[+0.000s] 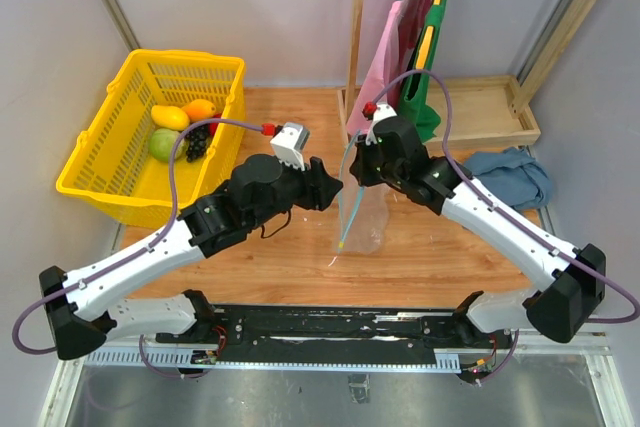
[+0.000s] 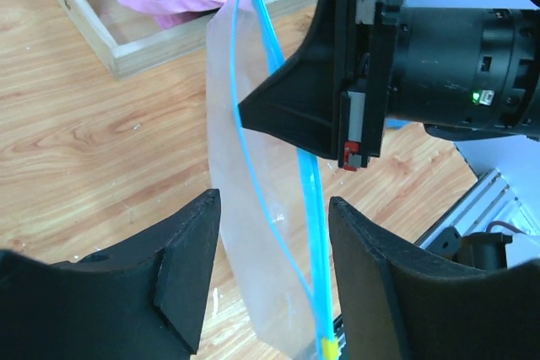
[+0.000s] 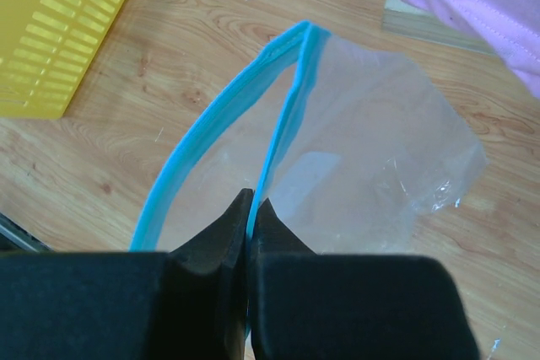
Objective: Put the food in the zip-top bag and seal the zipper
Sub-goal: Open the zipper of the food storage bag.
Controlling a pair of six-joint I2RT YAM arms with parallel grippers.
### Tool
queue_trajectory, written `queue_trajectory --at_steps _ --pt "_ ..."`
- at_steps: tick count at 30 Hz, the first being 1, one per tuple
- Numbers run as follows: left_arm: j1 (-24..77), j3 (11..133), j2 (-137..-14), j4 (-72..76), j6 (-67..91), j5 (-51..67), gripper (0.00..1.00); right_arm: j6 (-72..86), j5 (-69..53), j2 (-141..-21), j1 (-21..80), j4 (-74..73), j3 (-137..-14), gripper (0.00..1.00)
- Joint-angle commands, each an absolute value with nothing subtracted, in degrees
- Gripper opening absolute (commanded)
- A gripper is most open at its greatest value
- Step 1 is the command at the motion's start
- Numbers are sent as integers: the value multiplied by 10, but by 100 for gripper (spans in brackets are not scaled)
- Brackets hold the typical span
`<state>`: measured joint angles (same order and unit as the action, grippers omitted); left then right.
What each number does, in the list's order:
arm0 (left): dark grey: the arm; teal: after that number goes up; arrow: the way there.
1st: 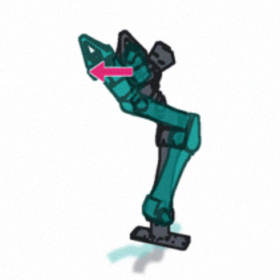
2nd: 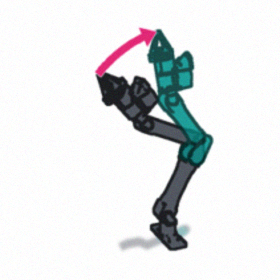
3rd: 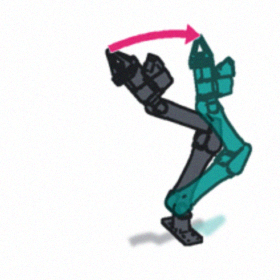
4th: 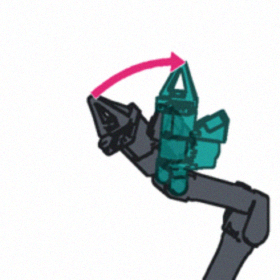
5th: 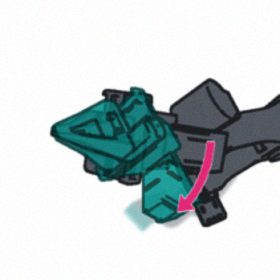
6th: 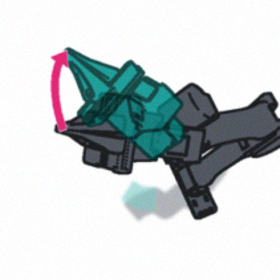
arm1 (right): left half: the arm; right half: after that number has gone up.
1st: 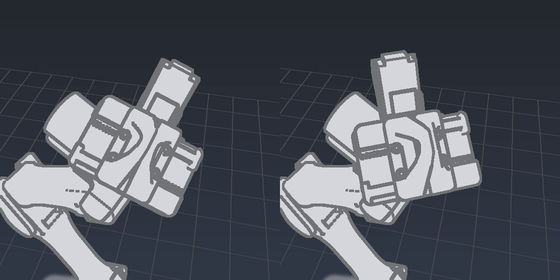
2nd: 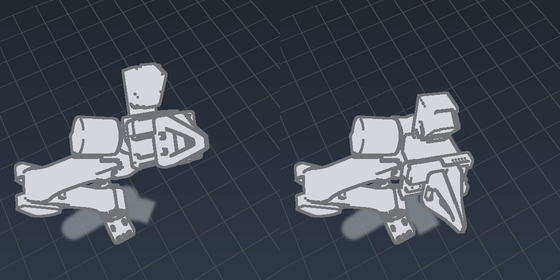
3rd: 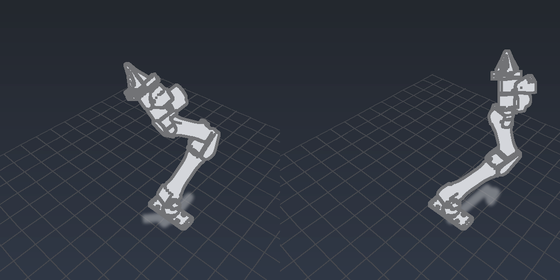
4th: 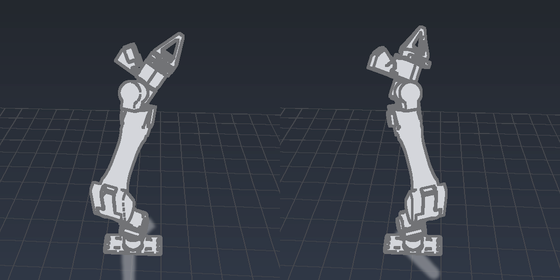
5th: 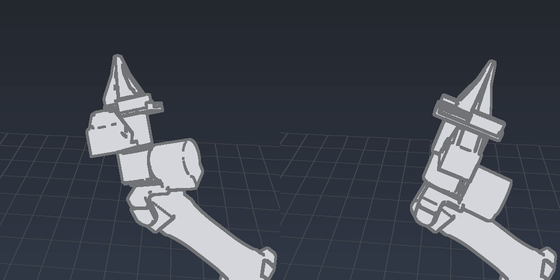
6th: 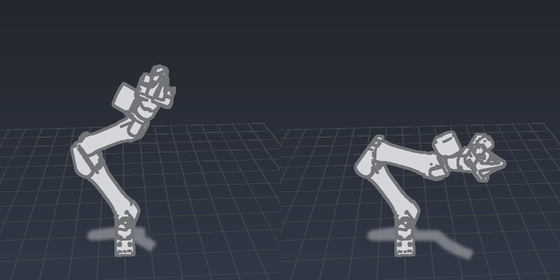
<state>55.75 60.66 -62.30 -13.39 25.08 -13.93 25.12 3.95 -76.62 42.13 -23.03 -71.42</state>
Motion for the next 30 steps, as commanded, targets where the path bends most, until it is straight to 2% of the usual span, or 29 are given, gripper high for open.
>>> queue_trajectory --at_steps 1,4,9,15,23,26,30 --pt "562 611 -626 -136 259 -164 60 215 25 -739 434 -208 -700 0" --pt "560 618 -640 -136 262 -162 65 207 33 -734 443 -209 -698 0" --pt "550 621 -672 -130 267 -151 64 198 42 -732 458 -210 -697 0" --pt "530 607 -680 -118 273 -141 43 188 63 -732 478 -218 -698 1" --pt "528 584 -666 -84 281 -134 2 182 101 -723 500 -233 -690 3" --pt "528 574 -659 -72 295 -134 0 186 136 -721 515 -242 -689 6" --pt "528 527 -632 -13 341 -135 0 205 196 -718 541 -253 -680 18"
